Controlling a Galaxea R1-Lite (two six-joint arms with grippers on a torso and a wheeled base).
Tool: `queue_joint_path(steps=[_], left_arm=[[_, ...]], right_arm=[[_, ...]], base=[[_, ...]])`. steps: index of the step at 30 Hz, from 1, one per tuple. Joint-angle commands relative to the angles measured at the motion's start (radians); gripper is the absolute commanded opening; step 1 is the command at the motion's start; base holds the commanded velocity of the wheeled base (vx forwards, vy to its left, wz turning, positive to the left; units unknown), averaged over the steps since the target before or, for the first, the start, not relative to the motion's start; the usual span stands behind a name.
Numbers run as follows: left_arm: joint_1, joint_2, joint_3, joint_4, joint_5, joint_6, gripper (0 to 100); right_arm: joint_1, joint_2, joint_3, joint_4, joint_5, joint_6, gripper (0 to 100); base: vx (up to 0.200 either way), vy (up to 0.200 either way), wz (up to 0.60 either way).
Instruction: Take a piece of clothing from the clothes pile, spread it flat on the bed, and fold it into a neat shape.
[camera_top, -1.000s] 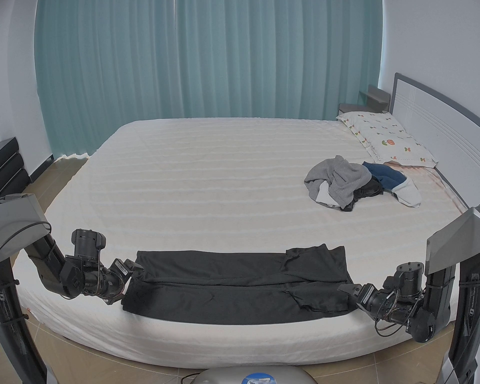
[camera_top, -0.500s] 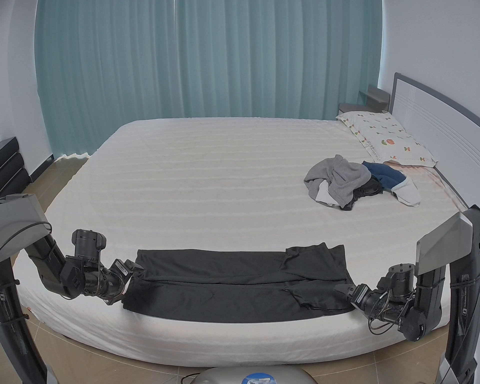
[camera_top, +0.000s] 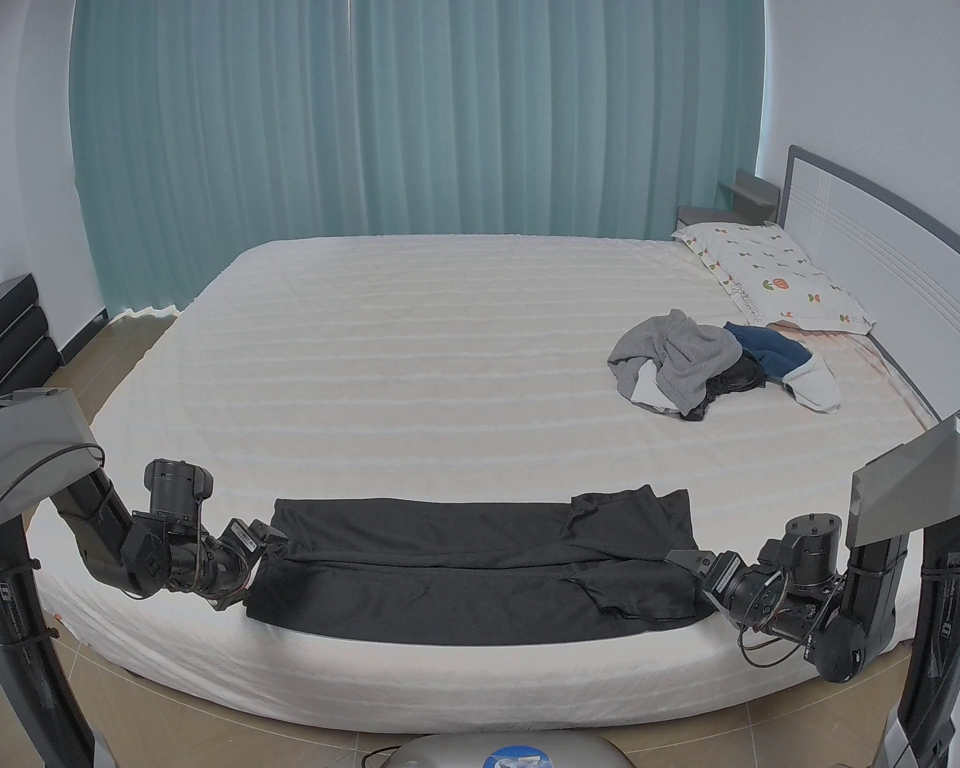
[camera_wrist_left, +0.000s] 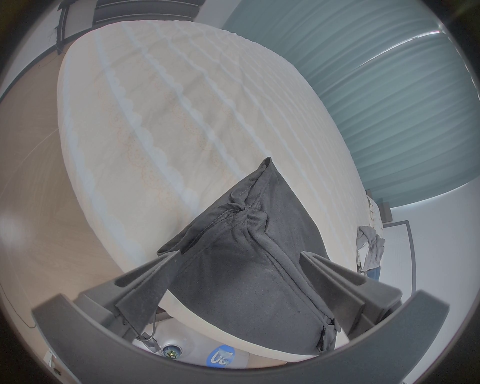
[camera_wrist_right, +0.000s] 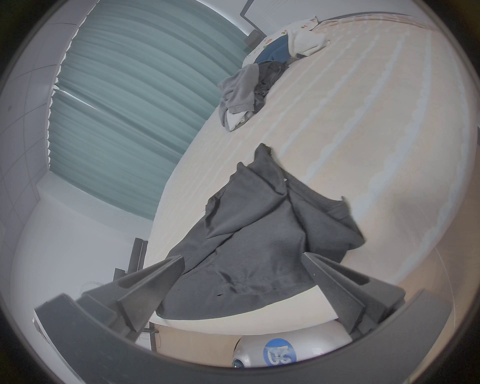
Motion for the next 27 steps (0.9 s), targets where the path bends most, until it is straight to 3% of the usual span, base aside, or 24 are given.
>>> queue_joint_path(steps=[1, 21, 22, 27], left_arm=[[0.000, 0.004, -0.001, -0.001, 0.000, 0.000, 100], [-0.001, 0.005, -0.001, -0.001, 0.002, 0.000, 100], [-0.001, 0.005, 0.001, -0.001, 0.002, 0.000, 100], [-0.001, 0.005, 0.001, -0.001, 0.002, 0.000, 100]], right_arm=[[-0.003, 0.029, -0.016, -0.010, -0.001, 0.002, 100], [-0.015, 0.167, -0.059, -0.010, -0.021, -0.053, 100], [-0.015, 0.167, -0.057, -0.010, -0.022, -0.054, 0], [-0.017, 0.159, -0.039, -0.010, -0.025, -0.064, 0]], base=[[0.000, 0.000, 0.00], [0.000, 0.000, 0.00], [0.000, 0.000, 0.00], [0.000, 0.000, 0.00]])
